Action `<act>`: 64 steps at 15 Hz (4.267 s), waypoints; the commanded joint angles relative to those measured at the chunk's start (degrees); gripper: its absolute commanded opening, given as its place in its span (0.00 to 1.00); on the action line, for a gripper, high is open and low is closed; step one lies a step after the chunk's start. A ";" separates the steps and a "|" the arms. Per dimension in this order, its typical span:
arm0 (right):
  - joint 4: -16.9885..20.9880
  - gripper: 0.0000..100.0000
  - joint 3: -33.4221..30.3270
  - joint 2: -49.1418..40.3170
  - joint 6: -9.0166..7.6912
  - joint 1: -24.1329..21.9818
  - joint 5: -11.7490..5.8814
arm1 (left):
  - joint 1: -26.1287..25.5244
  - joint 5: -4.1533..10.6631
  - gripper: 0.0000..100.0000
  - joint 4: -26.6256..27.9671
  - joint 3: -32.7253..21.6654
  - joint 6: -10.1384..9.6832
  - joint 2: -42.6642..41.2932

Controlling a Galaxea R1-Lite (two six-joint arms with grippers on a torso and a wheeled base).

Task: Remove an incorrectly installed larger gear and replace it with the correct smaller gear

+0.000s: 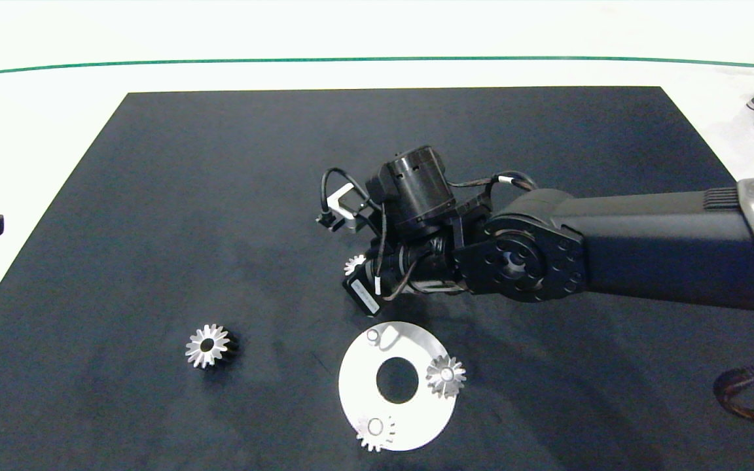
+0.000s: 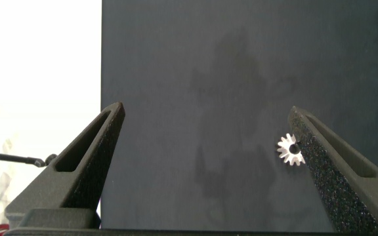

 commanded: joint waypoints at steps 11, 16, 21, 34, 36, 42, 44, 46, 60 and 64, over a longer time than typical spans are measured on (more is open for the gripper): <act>-13.21 0.25 23.51 -12.63 -0.26 4.50 -0.72 | -0.44 0.24 1.00 1.36 -0.02 0.34 -0.84; -14.26 0.25 26.41 -15.01 -0.35 5.64 -0.72 | -0.97 0.24 1.00 1.54 -0.02 0.34 -0.84; -15.14 0.25 29.57 -15.01 -0.35 5.73 -0.81 | -1.32 0.24 1.00 1.80 -0.02 0.34 -0.84; -16.11 0.25 30.71 -13.34 -0.79 5.73 -1.42 | -1.32 0.24 1.00 1.89 0.07 0.34 -0.84; -17.69 0.25 30.54 -12.63 -0.79 5.73 -1.42 | -1.58 0.24 1.00 1.89 0.07 0.34 -0.75; -20.41 0.25 30.71 -11.67 -0.79 6.26 -1.42 | -2.37 0.24 1.00 1.89 0.42 0.34 -0.75; -20.41 1.00 30.98 -11.67 -0.79 6.26 -1.51 | -2.37 0.24 1.00 1.89 0.34 0.34 -0.75; -20.41 1.00 30.98 -11.67 -0.79 6.26 -1.51 | -2.37 0.24 1.00 1.89 0.34 0.34 -0.75; -50.47 1.00 65.43 -31.97 5.28 -9.65 -17.07 | -1.67 0.41 1.00 -14.28 11.06 -2.91 -1.63; -61.90 1.00 78.09 -41.64 5.28 -21.78 -21.28 | 11.07 1.47 1.00 -22.98 18.18 1.31 -7.78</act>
